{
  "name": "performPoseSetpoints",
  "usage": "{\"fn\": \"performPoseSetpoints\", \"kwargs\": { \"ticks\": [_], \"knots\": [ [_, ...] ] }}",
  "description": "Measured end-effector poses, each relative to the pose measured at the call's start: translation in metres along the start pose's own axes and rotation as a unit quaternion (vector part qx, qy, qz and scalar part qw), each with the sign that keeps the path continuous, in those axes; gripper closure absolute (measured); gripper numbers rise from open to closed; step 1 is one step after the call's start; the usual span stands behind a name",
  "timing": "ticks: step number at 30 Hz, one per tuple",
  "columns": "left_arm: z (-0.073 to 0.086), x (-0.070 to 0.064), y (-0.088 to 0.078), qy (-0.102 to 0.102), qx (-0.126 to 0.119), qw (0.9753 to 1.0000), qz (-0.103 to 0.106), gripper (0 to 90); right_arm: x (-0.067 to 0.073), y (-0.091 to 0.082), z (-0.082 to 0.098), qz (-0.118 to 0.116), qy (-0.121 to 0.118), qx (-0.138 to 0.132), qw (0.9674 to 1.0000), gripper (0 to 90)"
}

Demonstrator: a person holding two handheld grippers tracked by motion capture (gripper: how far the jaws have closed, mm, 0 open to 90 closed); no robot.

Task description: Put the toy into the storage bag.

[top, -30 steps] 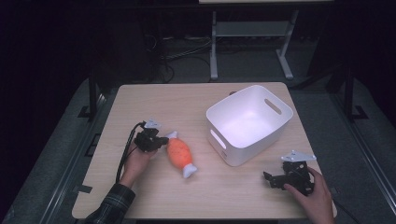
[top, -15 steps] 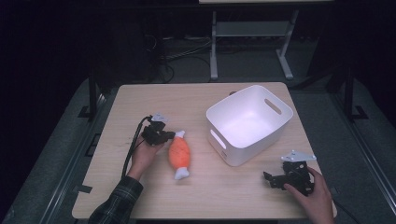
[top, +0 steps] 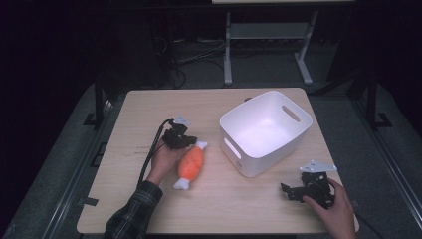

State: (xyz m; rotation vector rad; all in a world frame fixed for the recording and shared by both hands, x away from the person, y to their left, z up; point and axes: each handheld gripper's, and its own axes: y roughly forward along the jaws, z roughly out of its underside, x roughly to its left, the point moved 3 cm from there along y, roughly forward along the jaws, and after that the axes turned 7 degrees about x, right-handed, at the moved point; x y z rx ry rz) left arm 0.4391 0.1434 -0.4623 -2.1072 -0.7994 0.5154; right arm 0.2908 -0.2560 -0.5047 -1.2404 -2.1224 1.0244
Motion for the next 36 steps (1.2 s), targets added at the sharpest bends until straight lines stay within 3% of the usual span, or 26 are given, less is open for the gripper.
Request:
{"fn": "performPoseSetpoints", "kwargs": {
  "ticks": [10, 14, 18, 20, 21, 25, 28, 31, 36],
  "knots": [
    [-0.008, -0.011, 0.006, 0.016, 0.009, 0.9998, 0.006, 89.3, 0.000, 0.000, 0.000, 0.000, 0.000, 0.000, 1.0000, 0.2],
    [-0.007, -0.013, -0.002, 0.014, 0.017, 0.9997, 0.013, 82.0, 0.000, 0.000, 0.000, 0.000, 0.000, 0.000, 1.0000, 0.2],
    [-0.007, -0.015, -0.012, 0.014, 0.024, 0.9995, 0.017, 71.9, 0.000, 0.000, 0.000, 0.000, 0.000, 0.000, 1.0000, 0.2],
    [-0.007, -0.016, -0.017, 0.013, 0.028, 0.9994, 0.017, 62.3, 0.000, 0.000, 0.000, 0.000, 0.000, 0.000, 1.0000, 0.2],
    [-0.007, -0.017, -0.018, 0.012, 0.031, 0.9993, 0.018, 62.3, 0.000, 0.000, 0.000, 0.000, 0.000, 0.000, 1.0000, 0.2],
    [-0.004, -0.019, -0.023, 0.011, 0.051, 0.9984, 0.022, 45.3, 0.000, 0.000, 0.000, 0.000, 0.000, 0.000, 1.0000, 0.2],
    [-0.002, -0.022, -0.027, 0.003, 0.053, 0.9982, 0.026, 38.8, 0.000, 0.000, 0.000, 0.000, 0.000, 0.000, 1.0000, 0.2],
    [0.001, -0.025, -0.032, 0.003, 0.060, 0.9980, 0.018, 26.9, 0.000, 0.000, 0.000, 0.000, 0.000, 0.000, 1.0000, 0.2],
    [0.004, -0.029, -0.036, 0.002, 0.068, 0.9976, 0.017, 15.5, 0.000, 0.000, 0.000, 0.000, 0.000, 0.000, 1.0000, 0.2]
  ]
}}
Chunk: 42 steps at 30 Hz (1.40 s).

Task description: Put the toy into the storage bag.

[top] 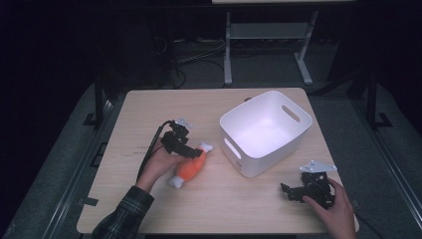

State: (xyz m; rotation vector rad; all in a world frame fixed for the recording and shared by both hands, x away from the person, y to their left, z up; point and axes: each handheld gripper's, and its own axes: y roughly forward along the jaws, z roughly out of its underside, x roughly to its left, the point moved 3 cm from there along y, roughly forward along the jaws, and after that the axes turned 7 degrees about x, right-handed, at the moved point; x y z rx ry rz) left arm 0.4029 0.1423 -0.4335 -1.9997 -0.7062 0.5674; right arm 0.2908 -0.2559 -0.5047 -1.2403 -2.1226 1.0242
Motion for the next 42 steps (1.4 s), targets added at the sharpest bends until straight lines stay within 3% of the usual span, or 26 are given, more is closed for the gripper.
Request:
{"fn": "performPoseSetpoints", "kwargs": {
  "ticks": [11, 16, 42],
  "knots": [
    [0.013, -0.011, -0.001, 0.009, 0.007, 0.9999, 0.008, 12.7, 0.000, 0.000, 0.000, 0.000, 0.000, 0.000, 1.0000, 0.2],
    [0.018, -0.011, 0.003, 0.004, 0.005, 1.0000, 0.008, 12.7, 0.000, 0.000, 0.000, 0.000, 0.000, 0.000, 1.0000, 0.2],
    [0.029, -0.013, 0.028, 0.011, 0.047, 0.9988, 0.013, 12.7, 0.000, 0.000, 0.000, 0.000, 0.000, 0.000, 1.0000, 0.2]
  ]
}}
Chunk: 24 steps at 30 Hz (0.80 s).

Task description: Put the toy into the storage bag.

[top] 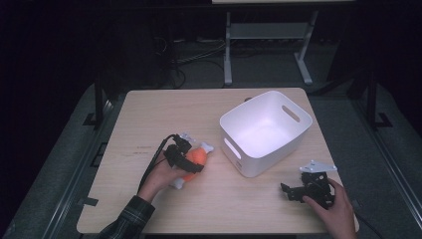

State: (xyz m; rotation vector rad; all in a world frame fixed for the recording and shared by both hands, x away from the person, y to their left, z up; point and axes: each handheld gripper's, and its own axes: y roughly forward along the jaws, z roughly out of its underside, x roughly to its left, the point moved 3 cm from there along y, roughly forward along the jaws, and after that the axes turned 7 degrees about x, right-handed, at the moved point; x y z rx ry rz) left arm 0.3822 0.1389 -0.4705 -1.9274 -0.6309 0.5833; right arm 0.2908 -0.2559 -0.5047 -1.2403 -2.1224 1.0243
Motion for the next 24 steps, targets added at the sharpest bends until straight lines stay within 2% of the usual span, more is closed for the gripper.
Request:
{"fn": "performPoseSetpoints", "kwargs": {
  "ticks": [9, 17, 22, 24],
  "knots": [
    [0.0007, -0.0021, 0.0050, 0.007, 0.010, 0.9999, 0.007, 13.5, 0.0000, 0.0000, 0.0000, 0.000, 0.000, 0.000, 1.0000, 0.2],
    [0.0006, -0.0023, 0.0029, 0.011, 0.006, 0.9999, 0.008, 19.5, 0.0000, 0.0000, 0.0000, 0.000, 0.000, 0.000, 1.0000, 0.2],
    [0.0008, -0.0033, 0.0022, 0.011, 0.004, 0.9999, 0.011, 20.4, 0.0000, 0.0000, 0.0000, 0.000, 0.000, 0.000, 1.0000, 0.2],
    [0.0009, -0.0036, 0.0019, 0.016, 0.006, 0.9998, 0.014, 20.6, 0.0000, 0.0000, 0.0000, 0.000, 0.000, 0.000, 1.0000, 0.2]
  ]
}}
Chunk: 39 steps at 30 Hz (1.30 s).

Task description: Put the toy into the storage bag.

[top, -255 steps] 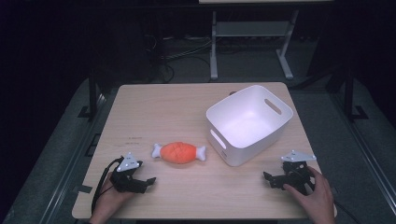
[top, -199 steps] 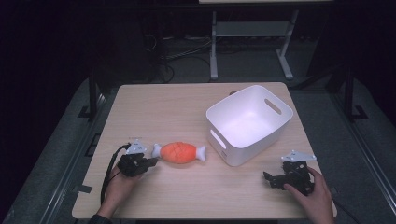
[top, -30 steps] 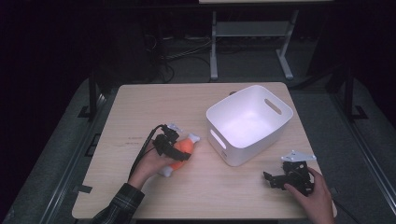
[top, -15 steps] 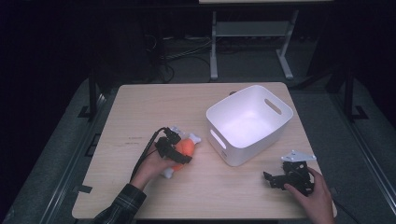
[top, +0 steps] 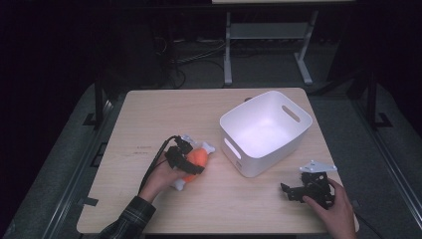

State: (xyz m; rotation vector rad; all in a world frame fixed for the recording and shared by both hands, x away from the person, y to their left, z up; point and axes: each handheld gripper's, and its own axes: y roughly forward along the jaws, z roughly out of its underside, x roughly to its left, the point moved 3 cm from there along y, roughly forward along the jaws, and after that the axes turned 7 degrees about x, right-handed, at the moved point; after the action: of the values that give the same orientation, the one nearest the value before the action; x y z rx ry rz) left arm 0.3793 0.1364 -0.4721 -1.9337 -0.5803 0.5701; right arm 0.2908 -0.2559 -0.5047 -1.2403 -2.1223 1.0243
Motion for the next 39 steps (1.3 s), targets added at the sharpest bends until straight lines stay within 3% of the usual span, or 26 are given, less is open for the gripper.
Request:
{"fn": "performPoseSetpoints", "kwargs": {
  "ticks": [14, 21, 25, 39],
  "knots": [
    [0.004, -0.002, -0.006, 0.012, -0.008, 0.9998, 0.013, 21.1, 0.000, 0.000, 0.000, 0.000, 0.000, 0.000, 1.0000, 0.2],
    [0.007, -0.002, -0.011, 0.032, -0.007, 0.9993, 0.016, 21.1, 0.000, 0.000, 0.000, 0.000, 0.000, 0.000, 1.0000, 0.2],
    [0.007, -0.003, -0.013, 0.033, -0.008, 0.9993, 0.015, 21.0, 0.000, 0.000, 0.000, 0.000, 0.000, 0.000, 1.0000, 0.2],
    [0.005, -0.001, -0.033, 0.059, -0.010, 0.9981, 0.014, 21.1, 0.000, 0.000, 0.000, 0.000, 0.000, 0.000, 1.0000, 0.2]
  ]
}}
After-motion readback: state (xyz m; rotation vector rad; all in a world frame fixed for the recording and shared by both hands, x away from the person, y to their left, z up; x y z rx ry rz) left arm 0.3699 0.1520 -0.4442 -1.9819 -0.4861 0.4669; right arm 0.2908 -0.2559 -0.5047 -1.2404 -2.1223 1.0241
